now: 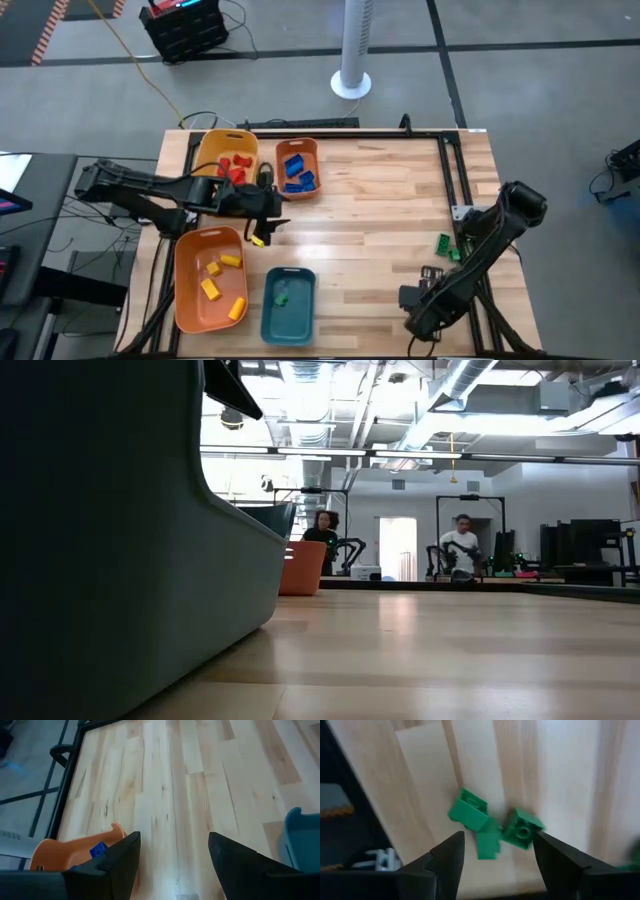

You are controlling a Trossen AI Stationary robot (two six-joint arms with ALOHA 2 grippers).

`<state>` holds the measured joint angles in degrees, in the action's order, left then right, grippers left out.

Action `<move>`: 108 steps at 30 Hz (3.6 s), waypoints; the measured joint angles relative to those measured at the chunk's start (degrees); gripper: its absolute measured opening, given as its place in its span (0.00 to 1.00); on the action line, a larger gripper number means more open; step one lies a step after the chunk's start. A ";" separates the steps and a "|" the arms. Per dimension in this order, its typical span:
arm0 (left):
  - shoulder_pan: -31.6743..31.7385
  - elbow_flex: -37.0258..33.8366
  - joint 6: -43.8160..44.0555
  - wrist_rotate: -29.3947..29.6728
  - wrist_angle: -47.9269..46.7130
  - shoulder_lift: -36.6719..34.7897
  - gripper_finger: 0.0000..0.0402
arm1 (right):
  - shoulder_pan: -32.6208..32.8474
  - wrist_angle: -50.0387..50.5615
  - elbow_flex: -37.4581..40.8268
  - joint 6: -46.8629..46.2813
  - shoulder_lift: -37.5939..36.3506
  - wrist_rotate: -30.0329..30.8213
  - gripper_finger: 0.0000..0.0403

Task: Sort blocks
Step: Put the green game piece into the blue bin

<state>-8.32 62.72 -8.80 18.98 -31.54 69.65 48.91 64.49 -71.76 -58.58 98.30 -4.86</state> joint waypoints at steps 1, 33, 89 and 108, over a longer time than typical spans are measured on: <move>-0.30 0.00 0.27 0.31 0.00 0.00 0.57 | 0.02 2.04 -1.77 1.00 1.03 0.02 0.59; -5.18 0.00 7.93 4.37 -3.70 -0.02 0.57 | 3.21 6.86 -14.70 27.68 15.44 2.07 0.54; -18.42 -19.32 18.85 24.79 13.56 -16.16 0.57 | -23.49 -56.31 -8.92 51.05 11.23 21.73 0.19; -18.84 -18.69 21.37 26.24 17.95 -17.92 0.57 | -26.96 -41.76 -34.30 53.61 33.06 10.95 0.46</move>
<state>-27.16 44.03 12.57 45.21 -13.59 51.72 21.94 22.73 -106.06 -4.98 131.36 6.09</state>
